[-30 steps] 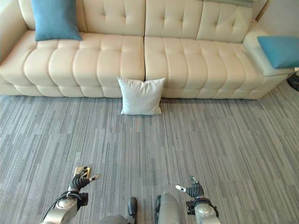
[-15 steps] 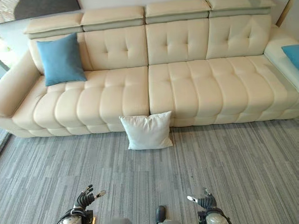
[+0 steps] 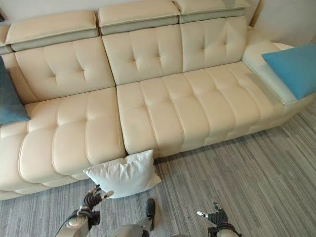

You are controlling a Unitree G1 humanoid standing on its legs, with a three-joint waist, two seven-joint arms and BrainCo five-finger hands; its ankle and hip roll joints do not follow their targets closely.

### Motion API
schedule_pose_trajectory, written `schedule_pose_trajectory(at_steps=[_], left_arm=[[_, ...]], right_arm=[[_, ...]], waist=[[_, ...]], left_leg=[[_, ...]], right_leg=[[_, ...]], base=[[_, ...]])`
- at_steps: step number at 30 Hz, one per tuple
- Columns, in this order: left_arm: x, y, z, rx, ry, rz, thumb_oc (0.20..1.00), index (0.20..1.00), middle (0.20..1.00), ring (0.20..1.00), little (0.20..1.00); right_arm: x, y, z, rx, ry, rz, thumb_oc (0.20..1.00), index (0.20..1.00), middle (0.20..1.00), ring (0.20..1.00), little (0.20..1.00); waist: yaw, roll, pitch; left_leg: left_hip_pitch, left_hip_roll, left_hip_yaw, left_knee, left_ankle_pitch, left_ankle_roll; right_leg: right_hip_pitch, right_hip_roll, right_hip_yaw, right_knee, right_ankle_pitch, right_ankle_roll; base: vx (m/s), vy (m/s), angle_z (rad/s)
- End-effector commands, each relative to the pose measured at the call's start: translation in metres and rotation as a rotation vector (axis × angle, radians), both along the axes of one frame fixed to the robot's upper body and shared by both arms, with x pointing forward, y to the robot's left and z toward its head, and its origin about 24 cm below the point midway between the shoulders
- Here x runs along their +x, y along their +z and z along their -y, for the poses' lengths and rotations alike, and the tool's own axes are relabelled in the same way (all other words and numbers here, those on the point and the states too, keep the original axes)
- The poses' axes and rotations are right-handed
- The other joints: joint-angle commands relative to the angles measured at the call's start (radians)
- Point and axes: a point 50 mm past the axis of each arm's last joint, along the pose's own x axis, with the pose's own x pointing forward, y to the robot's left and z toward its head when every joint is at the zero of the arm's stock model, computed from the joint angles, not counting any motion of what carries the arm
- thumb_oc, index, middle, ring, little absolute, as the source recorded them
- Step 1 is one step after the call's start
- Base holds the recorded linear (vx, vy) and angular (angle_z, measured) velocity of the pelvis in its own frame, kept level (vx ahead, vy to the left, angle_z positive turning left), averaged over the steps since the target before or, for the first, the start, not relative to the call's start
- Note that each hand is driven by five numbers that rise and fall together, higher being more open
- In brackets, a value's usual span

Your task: Pick up all the scattered cushions and arrange them neatly on the sofa.

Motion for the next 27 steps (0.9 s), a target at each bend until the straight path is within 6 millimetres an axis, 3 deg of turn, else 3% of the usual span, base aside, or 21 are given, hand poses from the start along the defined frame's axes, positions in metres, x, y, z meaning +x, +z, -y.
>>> schedule_pose_trajectory(at_steps=[1,2,3,5,9,10,11,12,13,16,18,23,27], left_arm=[[0.001,0.01,-0.01,0.056,-0.019,0.047,1.0,1.0,1.0,1.0,1.0],[0.004,0.013,-0.011,0.055,-0.023,0.061,1.0,1.0,1.0,1.0,1.0],[0.007,0.014,-0.012,0.06,-0.026,0.07,1.0,1.0,1.0,1.0,1.0],[0.009,0.015,-0.01,0.063,-0.037,0.076,1.0,1.0,1.0,1.0,1.0],[0.017,0.019,-0.008,0.069,-0.059,0.095,1.0,1.0,1.0,1.0,1.0],[0.019,0.019,-0.008,0.07,-0.062,0.098,1.0,1.0,1.0,1.0,1.0],[0.019,0.019,-0.008,0.07,-0.062,0.098,1.0,1.0,1.0,1.0,1.0],[0.021,0.021,-0.009,0.071,-0.054,0.104,1.0,1.0,1.0,1.0,1.0],[0.021,0.021,-0.011,0.078,-0.05,0.104,1.0,1.0,1.0,1.0,1.0],[0.017,0.017,-0.003,0.059,-0.077,0.093,1.0,1.0,1.0,1.0,1.0],[0.015,0.015,-0.001,0.047,-0.076,0.081,1.0,1.0,1.0,1.0,1.0],[0.015,0.016,0.001,0.031,-0.072,0.09,1.0,1.0,1.0,1.0,1.0],[0.011,0.013,0.001,0.027,-0.066,0.077,1.0,1.0,1.0,1.0,1.0]], right_arm=[[0.029,0.02,0.004,-0.048,0.088,0.123,1.0,1.0,1.0,1.0,1.0],[0.032,0.02,0.0,-0.041,0.1,0.126,1.0,1.0,1.0,1.0,1.0],[0.034,0.02,-0.002,-0.039,0.101,0.13,1.0,1.0,1.0,1.0,1.0],[0.034,0.02,-0.005,-0.033,0.104,0.128,1.0,1.0,1.0,1.0,1.0],[0.037,0.018,-0.01,-0.021,0.112,0.126,1.0,1.0,1.0,1.0,1.0],[0.038,0.018,-0.012,-0.017,0.106,0.128,1.0,1.0,1.0,1.0,1.0],[0.038,0.018,-0.012,-0.018,0.106,0.128,1.0,1.0,1.0,1.0,1.0],[0.038,0.018,-0.013,-0.016,0.103,0.129,1.0,1.0,1.0,1.0,1.0],[0.036,0.018,-0.011,-0.02,0.1,0.125,1.0,1.0,1.0,1.0,1.0],[0.027,0.012,-0.008,-0.026,0.112,0.085,1.0,1.0,1.0,1.0,1.0],[0.026,0.013,-0.004,-0.033,0.11,0.087,1.0,1.0,1.0,1.0,1.0],[0.035,0.022,0.007,-0.071,0.114,0.122,1.0,1.0,1.0,1.0,1.0],[0.034,0.021,0.009,-0.07,0.107,0.114,1.0,1.0,1.0,1.0,1.0]], waist=[[0.018,0.012,0.0],[0.018,0.01,0.012],[0.014,0.011,0.018],[0.01,0.015,0.022],[0.01,0.039,0.039],[0.004,0.04,0.047],[0.004,0.04,0.048],[0.002,0.033,0.051],[-0.003,0.028,0.052],[-0.007,0.018,0.023],[-0.006,0.022,0.018],[-0.002,0.028,0.048],[0.003,0.025,0.041]], left_leg=[[-0.007,0.142,0.036,-0.024,-0.029,-0.174],[0.023,0.133,0.047,-0.024,-0.057,-0.15],[0.037,0.129,0.054,-0.024,-0.067,-0.143],[0.05,0.127,0.055,-0.024,-0.08,-0.139],[0.074,0.147,0.058,-0.024,-0.098,-0.148],[0.079,0.153,0.055,-0.024,-0.097,-0.156],[0.08,0.153,0.055,-0.024,-0.097,-0.156],[0.088,0.154,0.057,-0.024,-0.098,-0.163],[0.096,0.155,0.056,-0.024,-0.1,-0.168],[0.119,0.153,0.039,-0.024,-0.107,-0.183],[0.133,0.154,0.028,-0.024,-0.105,-0.188],[0.051,0.164,0.037,0.137,-0.14,-0.214],[0.06,0.191,0.035,0.116,-0.132,-0.221]], right_leg=[[-0.088,-0.02,0.007,0.075,0.109,0.026],[-0.16,-0.044,0.011,0.219,0.172,0.045],[-0.186,-0.053,0.015,0.282,0.202,0.053],[-0.21,-0.057,0.02,0.314,0.203,0.05],[-0.273,-0.031,0.004,0.199,0.148,0.024],[-0.286,0.006,0.03,0.085,0.143,0.019],[-0.285,0.006,0.03,0.084,0.143,0.019],[-0.309,0.039,0.049,-0.043,0.182,0.022],[-0.307,0.047,0.038,-0.079,0.196,0.02],[-0.203,0.063,0.033,-0.19,0.196,-0.003],[-0.171,0.066,0.02,-0.213,0.197,-0.011],[-0.168,0.04,-0.026,-0.191,0.177,-0.036],[-0.161,0.025,-0.042,-0.193,0.174,-0.039]], base=[[0.25,0.297,-0.18],[0.23,0.299,-0.1],[0.14,0.219,-0.15],[0.11,0.132,0.29],[0.09,0.048,0.13],[0.04,-0.035,0.11],[0.08,-0.11,0.09],[0.08,-0.124,0.07],[0.18,-0.226,0.01],[0.19,-0.208,0.24],[0.13,-0.161,0.53],[-0.01,-0.104,0.27],[0.01,0.006,0.3]])
